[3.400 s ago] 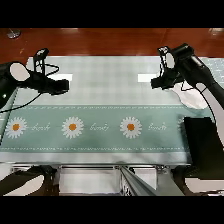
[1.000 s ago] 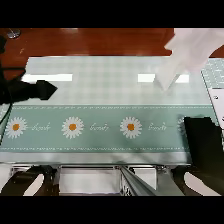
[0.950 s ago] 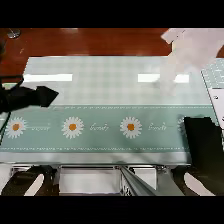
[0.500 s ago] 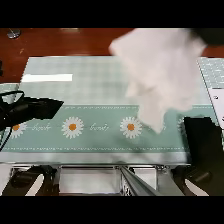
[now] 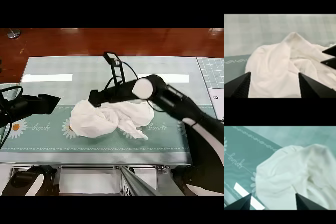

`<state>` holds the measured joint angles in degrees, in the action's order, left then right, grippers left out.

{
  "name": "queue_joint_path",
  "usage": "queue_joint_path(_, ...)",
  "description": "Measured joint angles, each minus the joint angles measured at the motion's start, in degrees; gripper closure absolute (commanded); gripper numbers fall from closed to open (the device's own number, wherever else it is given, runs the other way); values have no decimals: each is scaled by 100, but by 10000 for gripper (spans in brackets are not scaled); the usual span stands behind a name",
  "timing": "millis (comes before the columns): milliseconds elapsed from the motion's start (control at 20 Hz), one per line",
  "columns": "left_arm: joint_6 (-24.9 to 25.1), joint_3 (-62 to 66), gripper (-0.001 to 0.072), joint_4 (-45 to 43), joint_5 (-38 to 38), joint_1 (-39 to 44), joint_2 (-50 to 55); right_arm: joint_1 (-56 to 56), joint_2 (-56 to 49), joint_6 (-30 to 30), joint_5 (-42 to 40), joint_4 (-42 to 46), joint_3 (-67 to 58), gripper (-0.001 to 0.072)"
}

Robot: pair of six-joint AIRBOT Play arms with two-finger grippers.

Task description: Fold the shirts.

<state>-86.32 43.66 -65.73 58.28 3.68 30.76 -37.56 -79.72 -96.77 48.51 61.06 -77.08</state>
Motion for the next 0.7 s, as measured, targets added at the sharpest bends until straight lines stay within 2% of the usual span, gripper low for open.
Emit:
queue_joint_path(200, -365, -313, 6, -190, 750, -33, 120, 2072, 710, 142, 1296, 859, -66, 87)
queue_joint_path(350, -544, -1329, 6, 352, 1060, -39, 238, 3740, 1788, 208, 1700, 1084, 1287, 98)
queue_joint_path(450, -389, -2122, 6, 1150, 890, -42, 413, 4520, 2518, 393, 1615, 675, 2487, 98)
queue_joint_path(550, -11, -2669, 6, 2063, 555, 20, 662, 4948, 3056, 575, 1543, 227, 3477, 98)
queue_joint_path(700, 520, -3042, 5, 3158, -382, 516, 1215, 5239, 3442, 826, 1561, -271, 4382, 98)
